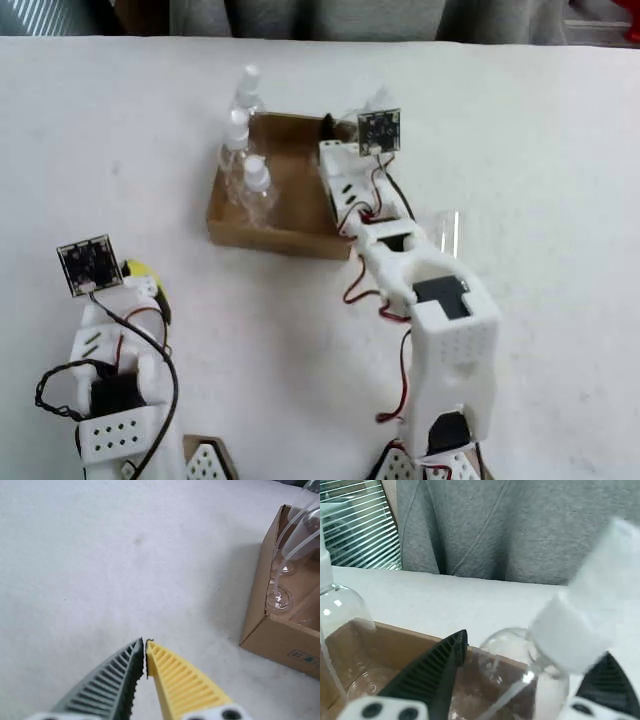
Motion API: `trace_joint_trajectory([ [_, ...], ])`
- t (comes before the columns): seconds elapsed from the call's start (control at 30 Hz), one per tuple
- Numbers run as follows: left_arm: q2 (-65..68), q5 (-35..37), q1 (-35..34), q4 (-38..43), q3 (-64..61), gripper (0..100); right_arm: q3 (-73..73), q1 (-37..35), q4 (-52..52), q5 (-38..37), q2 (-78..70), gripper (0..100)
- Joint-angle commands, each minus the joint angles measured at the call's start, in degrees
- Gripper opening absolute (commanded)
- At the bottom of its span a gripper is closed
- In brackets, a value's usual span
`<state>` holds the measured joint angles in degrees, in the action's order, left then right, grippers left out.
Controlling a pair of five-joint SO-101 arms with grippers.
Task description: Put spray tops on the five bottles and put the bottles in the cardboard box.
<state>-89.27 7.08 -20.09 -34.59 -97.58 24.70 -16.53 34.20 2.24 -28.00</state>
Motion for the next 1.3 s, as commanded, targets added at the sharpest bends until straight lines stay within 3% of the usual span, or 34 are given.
trace_joint_trajectory([
  [0.0,-1.1,0.2,0.8,0.9,0.4,2,0.4,-1.7,-0.3,0.0,5.0,35.2],
  [0.3,-1.1,0.2,0.8,0.9,0.4,2,0.3,-1.5,-0.3,-0.5,5.0,34.4],
  [0.53,-1.1,0.2,0.8,0.9,0.4,2,0.2,-0.9,-0.3,-0.5,5.4,20.0],
  [0.83,-1.1,0.2,0.8,0.9,0.4,2,0.2,0.0,-0.9,-0.2,6.5,19.8],
  [1.27,-1.1,0.2,2.6,-1.1,0.4,3,-4.0,0.3,-28.6,10.5,19.3,19.8],
])
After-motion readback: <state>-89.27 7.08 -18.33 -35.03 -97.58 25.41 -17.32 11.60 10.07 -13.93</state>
